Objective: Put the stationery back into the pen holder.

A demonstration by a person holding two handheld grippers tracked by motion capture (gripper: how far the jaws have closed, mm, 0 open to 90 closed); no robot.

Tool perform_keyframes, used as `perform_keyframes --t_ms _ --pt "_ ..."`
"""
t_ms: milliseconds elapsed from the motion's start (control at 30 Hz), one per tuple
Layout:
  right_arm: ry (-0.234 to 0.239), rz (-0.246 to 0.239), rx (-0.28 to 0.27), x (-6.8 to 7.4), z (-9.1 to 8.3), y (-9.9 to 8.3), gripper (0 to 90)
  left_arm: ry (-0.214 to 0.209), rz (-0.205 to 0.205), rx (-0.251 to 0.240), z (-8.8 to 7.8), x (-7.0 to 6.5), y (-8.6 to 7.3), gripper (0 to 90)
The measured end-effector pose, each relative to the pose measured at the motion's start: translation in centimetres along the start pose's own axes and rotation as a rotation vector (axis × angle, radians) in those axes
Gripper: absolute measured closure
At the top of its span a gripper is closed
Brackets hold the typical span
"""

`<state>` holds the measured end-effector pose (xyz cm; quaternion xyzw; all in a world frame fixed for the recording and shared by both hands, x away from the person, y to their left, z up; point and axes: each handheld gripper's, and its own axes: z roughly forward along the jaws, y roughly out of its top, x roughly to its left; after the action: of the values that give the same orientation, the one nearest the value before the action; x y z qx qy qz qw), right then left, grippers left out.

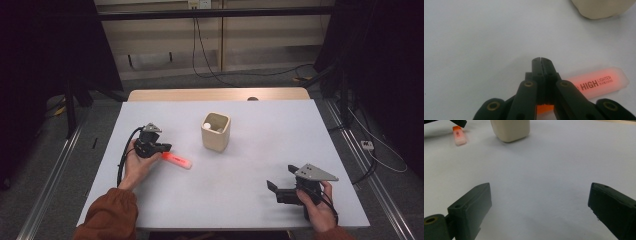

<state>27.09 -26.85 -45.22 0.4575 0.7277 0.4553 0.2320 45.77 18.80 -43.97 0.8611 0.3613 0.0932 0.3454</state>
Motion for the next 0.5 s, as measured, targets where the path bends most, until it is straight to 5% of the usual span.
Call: perform_keyframes --t_ms 500 --pt "0.002 -0.003 0.0 -0.02 -0.05 -0.01 4.7 -0.018 0.006 0.061 0.16 0.16 -0.43 90.0"
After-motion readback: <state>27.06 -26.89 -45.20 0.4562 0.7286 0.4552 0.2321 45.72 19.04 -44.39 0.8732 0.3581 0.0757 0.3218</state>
